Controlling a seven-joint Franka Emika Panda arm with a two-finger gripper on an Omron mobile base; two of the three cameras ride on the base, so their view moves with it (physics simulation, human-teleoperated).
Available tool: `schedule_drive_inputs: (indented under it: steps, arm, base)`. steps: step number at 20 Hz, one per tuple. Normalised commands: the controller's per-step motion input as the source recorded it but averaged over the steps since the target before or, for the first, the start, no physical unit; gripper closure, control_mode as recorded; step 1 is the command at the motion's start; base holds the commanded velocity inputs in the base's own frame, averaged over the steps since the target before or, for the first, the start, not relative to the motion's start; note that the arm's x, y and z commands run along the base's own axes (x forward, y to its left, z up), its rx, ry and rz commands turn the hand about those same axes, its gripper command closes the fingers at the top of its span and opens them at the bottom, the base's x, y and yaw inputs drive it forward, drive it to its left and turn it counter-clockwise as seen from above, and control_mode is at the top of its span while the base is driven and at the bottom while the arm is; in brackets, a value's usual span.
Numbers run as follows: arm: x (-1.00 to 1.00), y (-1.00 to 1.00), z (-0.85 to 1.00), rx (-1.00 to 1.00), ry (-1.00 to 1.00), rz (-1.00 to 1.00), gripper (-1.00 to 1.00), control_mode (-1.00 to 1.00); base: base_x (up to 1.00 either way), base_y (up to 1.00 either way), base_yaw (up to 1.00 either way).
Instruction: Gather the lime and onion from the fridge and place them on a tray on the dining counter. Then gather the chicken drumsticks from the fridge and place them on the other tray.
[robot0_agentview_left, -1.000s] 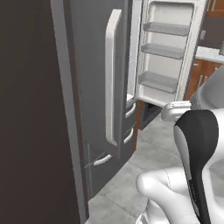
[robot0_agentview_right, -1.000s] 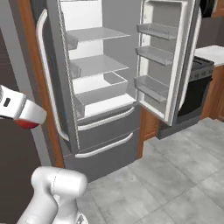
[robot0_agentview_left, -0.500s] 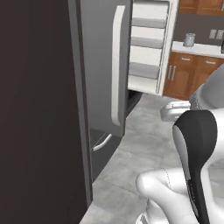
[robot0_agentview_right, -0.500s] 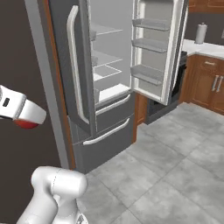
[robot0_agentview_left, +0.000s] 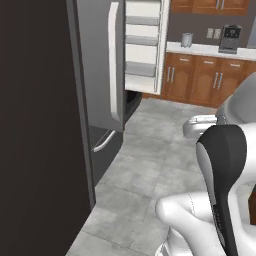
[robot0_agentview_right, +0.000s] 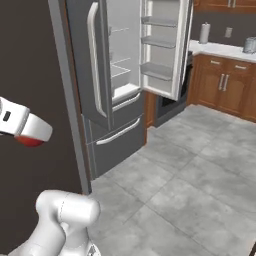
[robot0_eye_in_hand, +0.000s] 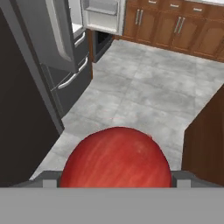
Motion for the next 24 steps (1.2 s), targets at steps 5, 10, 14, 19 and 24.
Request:
schedule_drive_inputs:
  steps: [5,10,14,19,24]
  arm:
    - [0.00,0.00,0.00,0.00,0.00,0.00,1.00,1.00]
    - [0.00,0.00,0.00,0.00,0.00,0.00,1.00,1.00]
    - [0.00,0.00,0.00,0.00,0.00,0.00,1.00,1.00]
    - [0.00,0.00,0.00,0.00,0.00,0.00,1.00,1.00]
    - [0.00,0.00,0.00,0.00,0.00,0.00,1.00,1.00]
  base:
    - [-0.99,-0.02,-0.27]
    - [-0.98,-0.16,-0.29]
    - [-0.73,-0.48,-0.26]
    - [-0.23,-0.95,-0.22]
    - [-0.08,-1.00,-0.17]
